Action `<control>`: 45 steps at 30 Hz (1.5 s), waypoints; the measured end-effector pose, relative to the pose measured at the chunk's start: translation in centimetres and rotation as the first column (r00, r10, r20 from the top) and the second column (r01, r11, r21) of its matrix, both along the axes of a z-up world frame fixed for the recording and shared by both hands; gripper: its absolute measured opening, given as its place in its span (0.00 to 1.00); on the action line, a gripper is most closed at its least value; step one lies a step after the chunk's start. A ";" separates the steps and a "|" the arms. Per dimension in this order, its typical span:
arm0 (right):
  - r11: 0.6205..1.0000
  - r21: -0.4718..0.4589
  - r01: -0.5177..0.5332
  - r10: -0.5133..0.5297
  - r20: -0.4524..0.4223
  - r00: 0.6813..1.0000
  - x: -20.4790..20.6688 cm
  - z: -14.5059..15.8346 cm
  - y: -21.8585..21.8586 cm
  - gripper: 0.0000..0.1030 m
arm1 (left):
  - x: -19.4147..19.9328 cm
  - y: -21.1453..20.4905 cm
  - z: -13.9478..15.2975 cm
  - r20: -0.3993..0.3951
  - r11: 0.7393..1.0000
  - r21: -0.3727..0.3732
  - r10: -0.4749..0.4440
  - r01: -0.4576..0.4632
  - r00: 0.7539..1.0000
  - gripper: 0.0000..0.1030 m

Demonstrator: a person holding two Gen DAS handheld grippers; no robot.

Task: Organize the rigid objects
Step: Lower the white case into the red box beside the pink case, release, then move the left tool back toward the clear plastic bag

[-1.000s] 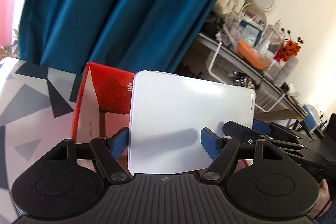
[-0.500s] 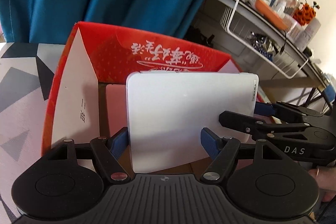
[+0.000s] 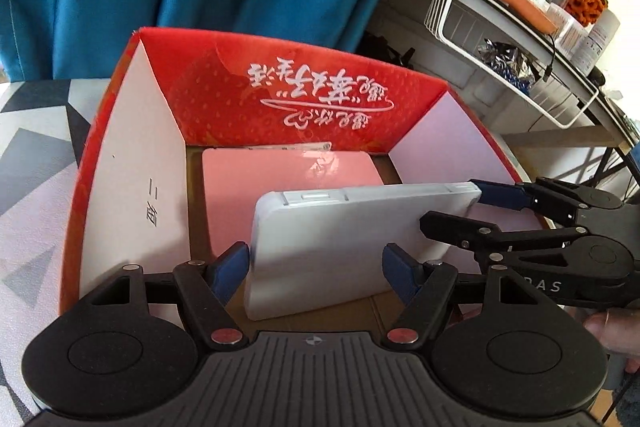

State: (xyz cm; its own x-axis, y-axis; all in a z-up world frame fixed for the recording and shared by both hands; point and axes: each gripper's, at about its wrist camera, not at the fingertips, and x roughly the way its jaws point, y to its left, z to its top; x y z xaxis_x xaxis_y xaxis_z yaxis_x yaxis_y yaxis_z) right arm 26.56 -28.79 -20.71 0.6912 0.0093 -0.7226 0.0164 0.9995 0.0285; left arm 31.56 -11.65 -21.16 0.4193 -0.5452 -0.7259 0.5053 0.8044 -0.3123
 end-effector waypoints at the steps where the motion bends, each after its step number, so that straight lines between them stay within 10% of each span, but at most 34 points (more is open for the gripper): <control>1: 1.000 -0.003 0.006 -0.006 0.003 1.000 0.0 0.1 -0.1 0.59 | 0.0 0.0 0.2 0.010 1.000 0.001 0.003 -0.003 1.000 0.74; 10: 0.999 -0.031 0.034 -0.032 0.057 0.998 -0.5 1.3 -0.5 0.62 | -0.8 0.3 2.2 0.098 1.000 0.012 0.020 -0.021 0.995 0.78; 17: 0.998 0.003 0.058 -0.058 0.149 0.987 -2.7 3.3 -0.3 1.00 | -2.6 1.3 4.7 0.205 0.997 0.056 0.031 -0.044 0.978 1.00; 30: 0.985 0.085 0.150 -0.166 0.238 0.957 -8.8 4.2 0.2 1.00 | -7.3 5.7 6.9 0.338 0.984 0.032 0.152 -0.173 0.929 1.00; 45: 0.991 0.095 0.096 -0.110 0.154 0.982 -14.7 -0.3 2.5 1.00 | -12.5 6.3 0.8 0.119 0.979 0.122 0.147 -0.161 0.982 1.00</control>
